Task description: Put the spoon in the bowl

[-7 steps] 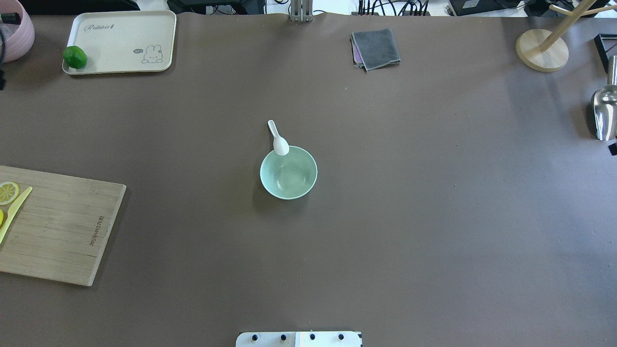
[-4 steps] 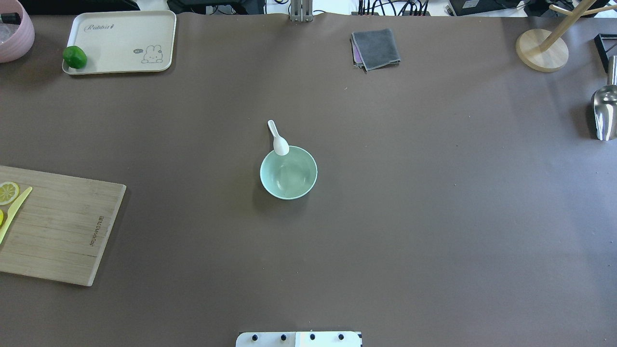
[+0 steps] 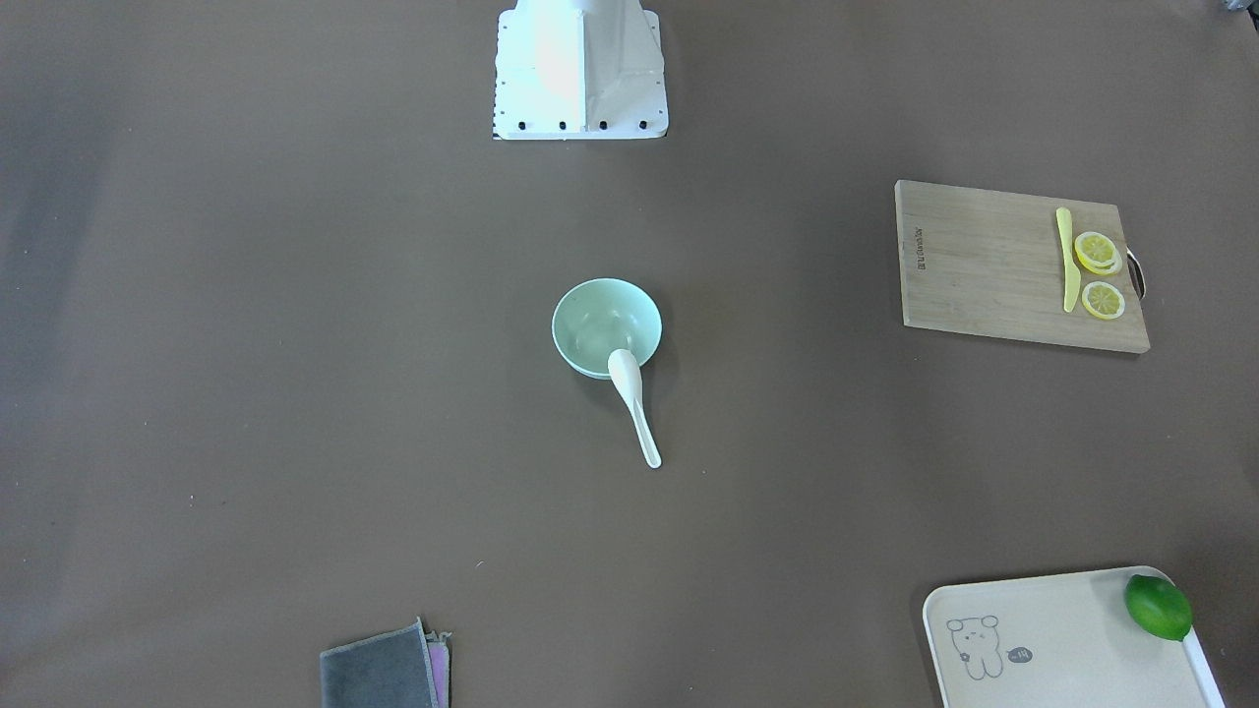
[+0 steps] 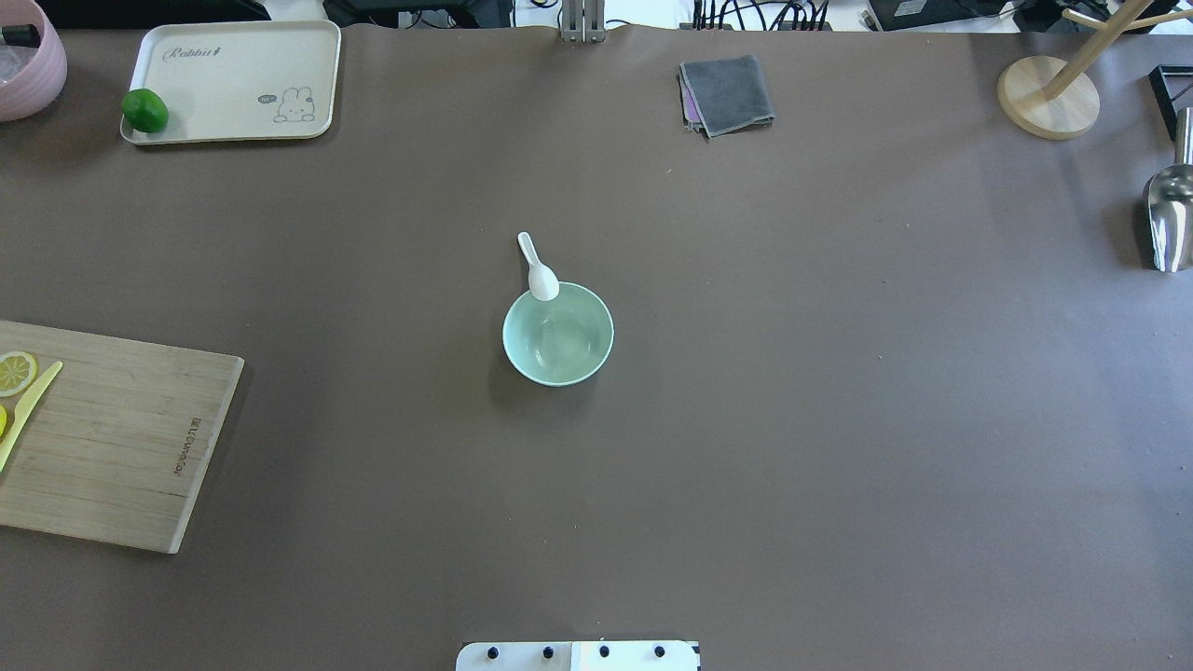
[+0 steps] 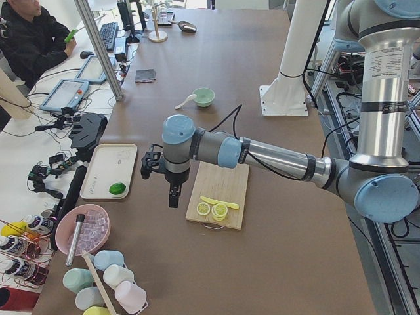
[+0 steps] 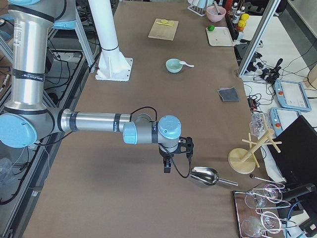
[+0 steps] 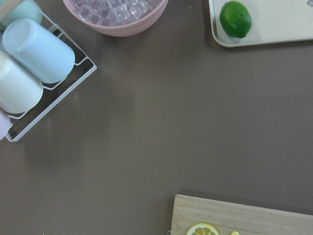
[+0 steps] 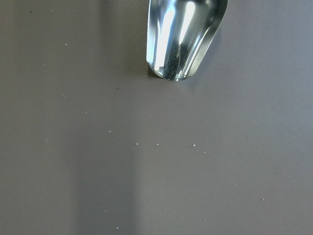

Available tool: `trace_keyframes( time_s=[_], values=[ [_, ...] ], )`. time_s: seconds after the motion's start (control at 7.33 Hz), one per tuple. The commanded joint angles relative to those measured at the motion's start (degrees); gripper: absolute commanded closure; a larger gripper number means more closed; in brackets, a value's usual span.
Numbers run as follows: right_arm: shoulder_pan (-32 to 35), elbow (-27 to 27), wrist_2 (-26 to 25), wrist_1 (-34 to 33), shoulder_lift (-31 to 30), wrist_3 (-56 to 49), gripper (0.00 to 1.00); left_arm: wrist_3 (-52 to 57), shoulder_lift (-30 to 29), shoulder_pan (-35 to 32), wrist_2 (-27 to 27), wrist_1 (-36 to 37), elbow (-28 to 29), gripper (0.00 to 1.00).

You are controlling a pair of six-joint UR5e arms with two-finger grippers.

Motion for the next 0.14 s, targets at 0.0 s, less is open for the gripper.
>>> trace_keyframes(
  time_s=[0.0],
  values=[
    [0.0,0.6,0.6,0.0,-0.3,0.2,0.0,0.8,2.6,-1.6,-0.1,-3.0,2.2,0.02]
  ],
)
